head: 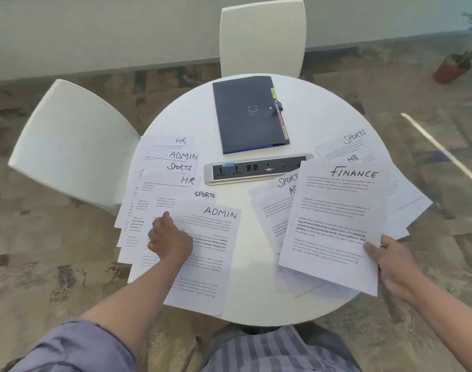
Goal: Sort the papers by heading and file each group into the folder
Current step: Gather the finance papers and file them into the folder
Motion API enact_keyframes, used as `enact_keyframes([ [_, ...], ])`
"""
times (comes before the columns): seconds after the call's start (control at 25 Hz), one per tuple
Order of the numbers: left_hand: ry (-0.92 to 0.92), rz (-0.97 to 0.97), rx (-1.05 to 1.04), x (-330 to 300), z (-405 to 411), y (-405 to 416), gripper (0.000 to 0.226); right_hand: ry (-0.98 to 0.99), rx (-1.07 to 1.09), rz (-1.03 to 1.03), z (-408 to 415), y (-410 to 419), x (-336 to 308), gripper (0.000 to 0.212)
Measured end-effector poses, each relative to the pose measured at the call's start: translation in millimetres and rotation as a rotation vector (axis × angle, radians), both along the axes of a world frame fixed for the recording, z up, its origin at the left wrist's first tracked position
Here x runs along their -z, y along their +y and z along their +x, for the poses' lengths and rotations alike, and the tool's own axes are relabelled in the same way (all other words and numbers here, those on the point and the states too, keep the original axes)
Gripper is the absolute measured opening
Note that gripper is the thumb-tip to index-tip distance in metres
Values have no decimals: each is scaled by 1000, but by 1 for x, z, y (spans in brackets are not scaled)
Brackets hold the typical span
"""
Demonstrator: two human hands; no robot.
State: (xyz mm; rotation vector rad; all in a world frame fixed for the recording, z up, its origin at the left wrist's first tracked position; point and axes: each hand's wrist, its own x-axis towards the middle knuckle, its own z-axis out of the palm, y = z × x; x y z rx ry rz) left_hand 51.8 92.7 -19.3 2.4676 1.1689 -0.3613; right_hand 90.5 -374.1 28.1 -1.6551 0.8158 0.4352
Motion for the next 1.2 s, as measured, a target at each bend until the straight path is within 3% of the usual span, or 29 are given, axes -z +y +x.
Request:
enact_keyframes([
  [0.16,-112,-207,312,6,6,-69,64,2,40,6,-4,-25,-2,27],
  [0.28,-60,-449,322,10,17,-136,61,0,42,-15,-5,-47,-4,25],
  [0.36,5,-460,294,12,25,-173,57,-7,22,-12,-2,-61,-5,23],
  [0.48,56,-437,53,14,35,-210,62,1,-13,4,8,-90,-2,20],
  [0.6,50,-430,-216,15,43,-231,82,9,-32,40,22,-121,2,21],
  [0.76,78,-348,-339,17,57,-252,91,6,-62,94,35,-154,5,17],
  [1.0,119,-360,-489,15,70,-269,65,41,-111,97,45,-178,13,19],
  [1.2,-198,-425,-543,23,56,-271,33,56,-132,105,53,-174,12,19],
])
